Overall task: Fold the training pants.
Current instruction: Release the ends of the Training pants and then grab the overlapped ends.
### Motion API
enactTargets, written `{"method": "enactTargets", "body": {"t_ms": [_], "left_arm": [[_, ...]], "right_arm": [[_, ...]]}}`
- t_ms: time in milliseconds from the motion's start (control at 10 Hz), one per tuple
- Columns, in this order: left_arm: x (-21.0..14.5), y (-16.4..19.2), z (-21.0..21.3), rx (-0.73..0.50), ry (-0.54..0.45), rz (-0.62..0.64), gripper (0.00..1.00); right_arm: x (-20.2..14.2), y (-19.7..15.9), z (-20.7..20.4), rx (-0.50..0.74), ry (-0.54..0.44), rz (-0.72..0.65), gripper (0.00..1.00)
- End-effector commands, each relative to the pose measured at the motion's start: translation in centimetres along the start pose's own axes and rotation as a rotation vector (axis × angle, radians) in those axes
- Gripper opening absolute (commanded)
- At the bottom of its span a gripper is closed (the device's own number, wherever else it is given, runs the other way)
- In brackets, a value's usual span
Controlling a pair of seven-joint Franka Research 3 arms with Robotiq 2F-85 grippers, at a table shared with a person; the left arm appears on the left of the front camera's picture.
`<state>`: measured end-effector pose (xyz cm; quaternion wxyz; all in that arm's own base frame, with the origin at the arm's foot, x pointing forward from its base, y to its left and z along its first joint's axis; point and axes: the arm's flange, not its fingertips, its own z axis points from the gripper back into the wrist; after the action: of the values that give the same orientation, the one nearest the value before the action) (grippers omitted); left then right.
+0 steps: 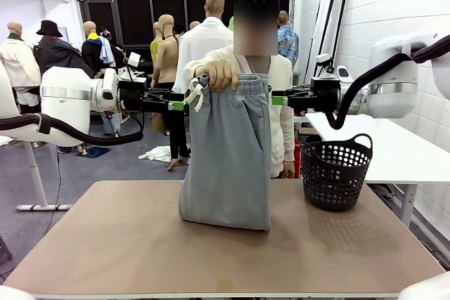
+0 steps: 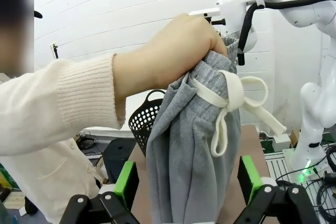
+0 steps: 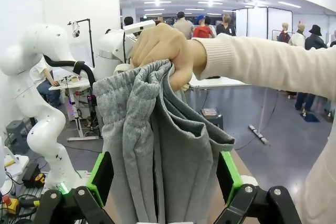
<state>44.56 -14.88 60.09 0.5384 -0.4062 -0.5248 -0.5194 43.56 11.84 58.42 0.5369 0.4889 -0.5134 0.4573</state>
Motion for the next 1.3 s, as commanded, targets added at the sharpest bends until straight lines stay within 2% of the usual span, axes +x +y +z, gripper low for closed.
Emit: {"method": "enactTargets", "body": {"t_ms": [0,900,1200], "left_arm": [[0.2,-0.3,0.2,-0.011,-0.022,0.041,1.00],[0.8,0.4,-1.0,-0.071,0.018,0.061,1.00],[0.4,0.3,-1.4,-0.092,0.027,0.079,1.00]], "right_arm": [[-0.5,0.7,-0.1,-0.012,0.032,-0.004,1.00],[-0.8,0.5,-1.7,-0.041,0.025,0.015,1.00],[-0.5,0.7,-0.4,-0.042,0.005,-0.005,1.00]]}}
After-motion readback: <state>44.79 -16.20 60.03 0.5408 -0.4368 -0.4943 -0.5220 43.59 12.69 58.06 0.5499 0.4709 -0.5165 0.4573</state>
